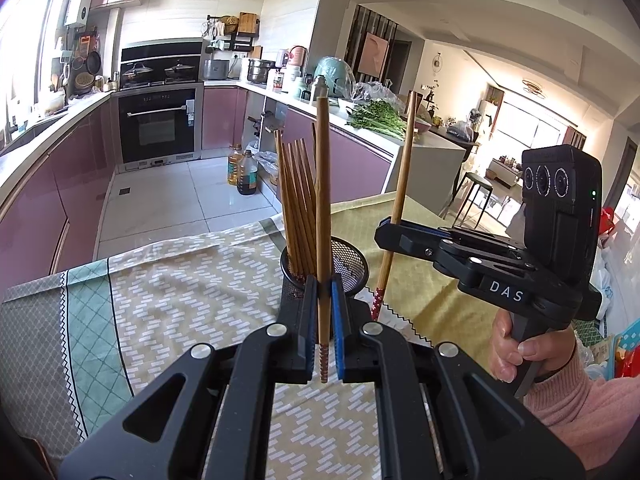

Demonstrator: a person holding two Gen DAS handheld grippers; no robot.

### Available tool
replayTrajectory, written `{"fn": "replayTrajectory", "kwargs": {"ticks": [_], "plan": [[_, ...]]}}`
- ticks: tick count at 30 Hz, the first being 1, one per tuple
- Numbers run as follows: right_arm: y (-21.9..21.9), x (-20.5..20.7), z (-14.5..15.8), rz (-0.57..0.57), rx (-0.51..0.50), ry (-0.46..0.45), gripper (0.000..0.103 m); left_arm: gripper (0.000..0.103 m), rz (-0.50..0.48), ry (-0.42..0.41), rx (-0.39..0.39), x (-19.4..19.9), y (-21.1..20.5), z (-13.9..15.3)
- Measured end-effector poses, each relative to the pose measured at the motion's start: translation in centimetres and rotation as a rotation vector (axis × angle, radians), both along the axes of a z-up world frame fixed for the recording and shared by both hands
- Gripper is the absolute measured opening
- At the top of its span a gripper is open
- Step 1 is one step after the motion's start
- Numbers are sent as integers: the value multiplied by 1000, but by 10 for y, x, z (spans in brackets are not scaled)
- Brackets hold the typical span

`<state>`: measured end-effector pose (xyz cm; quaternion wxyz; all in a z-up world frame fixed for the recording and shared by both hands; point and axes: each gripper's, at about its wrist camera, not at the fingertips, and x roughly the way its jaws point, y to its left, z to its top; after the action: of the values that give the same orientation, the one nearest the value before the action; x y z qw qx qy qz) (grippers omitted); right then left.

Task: Organize utensils
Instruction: 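Lower the right gripper's chopstick into the mesh cup among the others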

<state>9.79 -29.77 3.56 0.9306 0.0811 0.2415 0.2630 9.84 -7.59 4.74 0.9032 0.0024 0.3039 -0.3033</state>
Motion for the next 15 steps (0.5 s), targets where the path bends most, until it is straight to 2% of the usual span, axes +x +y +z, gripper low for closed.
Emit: {"fn": "replayTrajectory", "kwargs": {"ticks": [15], "plan": [[-3,0,9,6,-1,-10,6,8,-5,-9,4,2,-3,4]]}}
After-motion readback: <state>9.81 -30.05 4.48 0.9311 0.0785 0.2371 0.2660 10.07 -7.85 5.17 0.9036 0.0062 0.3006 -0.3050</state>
